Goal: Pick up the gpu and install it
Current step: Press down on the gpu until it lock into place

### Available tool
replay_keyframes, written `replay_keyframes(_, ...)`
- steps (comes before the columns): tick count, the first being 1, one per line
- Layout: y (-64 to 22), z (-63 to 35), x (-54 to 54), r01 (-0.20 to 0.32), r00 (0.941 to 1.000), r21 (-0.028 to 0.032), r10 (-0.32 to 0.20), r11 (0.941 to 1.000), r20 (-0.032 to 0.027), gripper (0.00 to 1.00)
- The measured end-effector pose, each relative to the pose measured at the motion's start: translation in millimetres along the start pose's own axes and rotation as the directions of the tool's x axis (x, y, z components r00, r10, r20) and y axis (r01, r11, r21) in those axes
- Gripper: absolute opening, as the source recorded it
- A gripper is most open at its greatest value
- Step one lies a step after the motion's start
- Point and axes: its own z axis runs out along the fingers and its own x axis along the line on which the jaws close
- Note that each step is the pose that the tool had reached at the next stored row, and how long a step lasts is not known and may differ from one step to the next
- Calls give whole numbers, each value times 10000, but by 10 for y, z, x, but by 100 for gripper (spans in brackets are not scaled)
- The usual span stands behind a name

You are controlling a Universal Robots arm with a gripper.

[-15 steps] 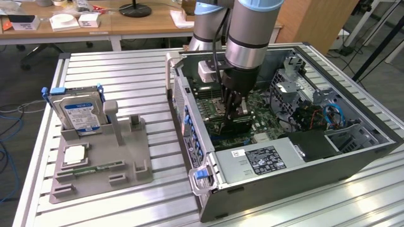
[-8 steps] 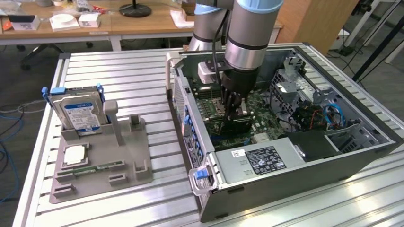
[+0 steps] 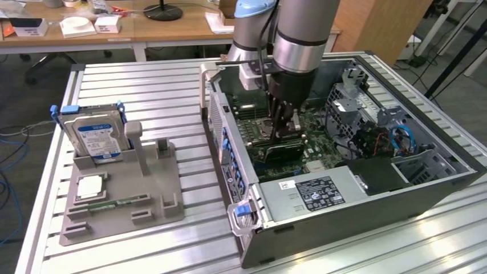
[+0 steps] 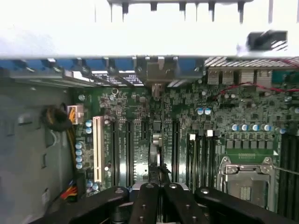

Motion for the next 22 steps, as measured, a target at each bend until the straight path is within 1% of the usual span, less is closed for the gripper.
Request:
replay_keyframes(2,27,-43,2,0,10000,-1,0,10000,-2,11)
replay_keyframes(4,68,-59,4,1,10000,-1,-1,10000,-2,11)
replay_keyframes(11,218,-69,8,1,10000,-1,-1,10000,-3,11)
replay_keyframes(18,404,-71,12,2,10000,-1,-2,10000,-2,11)
replay_keyframes(20,437,-74,13,0,10000,-1,0,10000,-1,11)
replay_keyframes(22,450,-87,14,0,10000,-2,0,10000,-3,11)
